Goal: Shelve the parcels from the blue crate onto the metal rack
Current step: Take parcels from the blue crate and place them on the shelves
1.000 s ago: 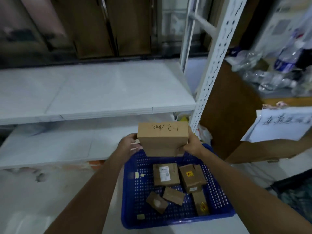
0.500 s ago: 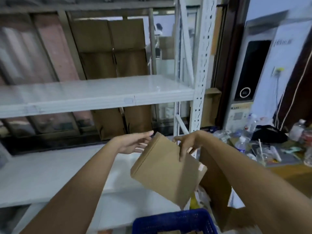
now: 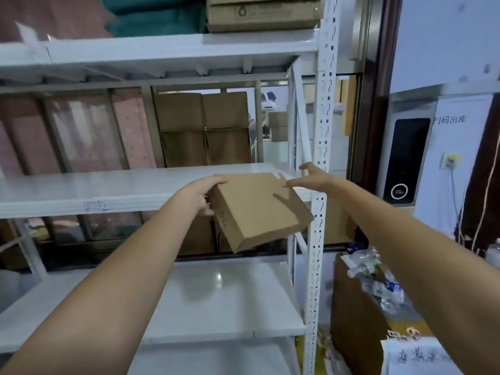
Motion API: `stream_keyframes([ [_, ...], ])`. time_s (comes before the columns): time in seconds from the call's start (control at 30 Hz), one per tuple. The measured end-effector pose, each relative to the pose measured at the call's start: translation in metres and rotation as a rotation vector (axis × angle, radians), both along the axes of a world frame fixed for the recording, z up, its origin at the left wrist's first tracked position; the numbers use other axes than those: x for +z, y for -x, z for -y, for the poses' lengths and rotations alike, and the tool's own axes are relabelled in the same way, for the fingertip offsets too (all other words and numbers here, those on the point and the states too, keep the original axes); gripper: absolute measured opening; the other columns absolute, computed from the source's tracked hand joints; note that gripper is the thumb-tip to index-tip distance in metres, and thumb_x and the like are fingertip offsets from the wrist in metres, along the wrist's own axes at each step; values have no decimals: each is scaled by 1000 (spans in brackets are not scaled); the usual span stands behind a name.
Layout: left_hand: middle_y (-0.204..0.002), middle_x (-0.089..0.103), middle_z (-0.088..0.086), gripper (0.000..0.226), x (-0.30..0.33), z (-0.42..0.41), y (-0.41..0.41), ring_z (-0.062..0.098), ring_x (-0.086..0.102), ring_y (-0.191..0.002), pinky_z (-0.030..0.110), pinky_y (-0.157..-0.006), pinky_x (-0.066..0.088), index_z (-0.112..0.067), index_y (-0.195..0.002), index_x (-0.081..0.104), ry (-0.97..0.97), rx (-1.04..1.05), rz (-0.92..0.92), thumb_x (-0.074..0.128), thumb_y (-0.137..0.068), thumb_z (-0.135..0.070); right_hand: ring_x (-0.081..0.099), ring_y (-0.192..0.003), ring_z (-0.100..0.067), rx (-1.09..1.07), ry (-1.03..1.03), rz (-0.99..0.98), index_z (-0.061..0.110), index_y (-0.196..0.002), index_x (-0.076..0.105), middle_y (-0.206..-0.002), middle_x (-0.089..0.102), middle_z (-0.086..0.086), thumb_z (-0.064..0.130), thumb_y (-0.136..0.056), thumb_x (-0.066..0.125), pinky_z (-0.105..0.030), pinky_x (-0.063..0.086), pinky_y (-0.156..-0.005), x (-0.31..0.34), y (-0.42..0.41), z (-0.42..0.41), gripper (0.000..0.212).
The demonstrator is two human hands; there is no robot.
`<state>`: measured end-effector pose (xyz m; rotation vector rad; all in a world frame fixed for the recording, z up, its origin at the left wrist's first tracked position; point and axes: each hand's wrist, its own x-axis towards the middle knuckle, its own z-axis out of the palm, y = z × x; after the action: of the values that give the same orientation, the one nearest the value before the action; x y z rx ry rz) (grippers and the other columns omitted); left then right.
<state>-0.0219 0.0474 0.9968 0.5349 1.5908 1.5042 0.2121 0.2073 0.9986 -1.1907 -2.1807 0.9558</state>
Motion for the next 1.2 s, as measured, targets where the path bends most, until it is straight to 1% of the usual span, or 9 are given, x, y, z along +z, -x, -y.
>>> stream_keyframes([
  [0.1,-89,63,12,46,23,7,-4,29,63,-80,41,-53,55,-7,-93,56,-104,84,152,86,-63,-25,36,-136,-36,-31,73,-67,19,-152,16,-157,24,-11,56,-76,73,-51,38,-106,17,-1,9,101],
  [0.2,-85,65,11,38,33,8,-12,26,64,-80,39,-55,55,-11,-84,56,-190,120,155,85,-63,-25,43,-129,-39,24,193,-168,23,-151,14,-154,26,-13,60,-75,70,-50,47,-97,26,8,23,102],
  [0.33,-79,64,11,32,39,6,-23,27,63,-73,38,-51,55,-13,-82,54,-257,198,232,80,-71,-29,58,-111,-38,123,492,-351,25,-145,22,-143,35,-19,52,-82,67,-49,54,-90,37,25,34,83],
  [0.43,-89,65,13,36,38,9,-21,28,64,-82,42,-65,59,-13,-87,55,-240,190,242,80,-68,-31,66,-90,-29,186,642,-479,14,-125,41,-112,56,-18,42,-85,64,-36,59,-68,39,38,34,54],
  [0.53,-102,62,17,53,36,23,-3,32,63,-92,45,-76,58,-10,-95,51,-201,179,237,83,-62,-35,66,-80,-27,212,654,-526,14,-107,49,-98,59,-16,38,-84,66,-30,58,-53,39,54,33,37],
  [0.63,-106,60,24,64,37,48,23,40,65,-92,50,-68,58,-12,-108,45,-99,110,187,81,-64,-41,65,-83,-27,264,639,-489,18,-100,50,-96,59,-15,39,-83,64,-29,57,-56,32,72,37,30],
  [0.73,-114,60,21,60,40,76,49,38,65,-95,46,-66,58,-19,-120,46,-61,36,112,77,-71,-35,64,-85,-27,322,650,-496,21,-101,53,-96,59,-14,40,-83,62,-29,56,-59,25,100,50,28],
  [0.9,-105,64,20,43,37,134,108,35,64,-92,43,-65,57,-18,-112,51,-84,51,57,73,-76,-29,66,-88,-29,409,663,-507,23,-120,53,-102,61,-15,39,-81,63,-30,57,-60,28,167,96,43],
  [1.2,-98,66,18,42,51,302,241,31,66,-90,38,-62,59,-18,-113,54,-83,253,-5,71,-78,-34,65,-83,-26,529,694,-470,20,-99,58,-91,63,-14,38,-79,66,-28,56,-58,38,343,240,28],
])
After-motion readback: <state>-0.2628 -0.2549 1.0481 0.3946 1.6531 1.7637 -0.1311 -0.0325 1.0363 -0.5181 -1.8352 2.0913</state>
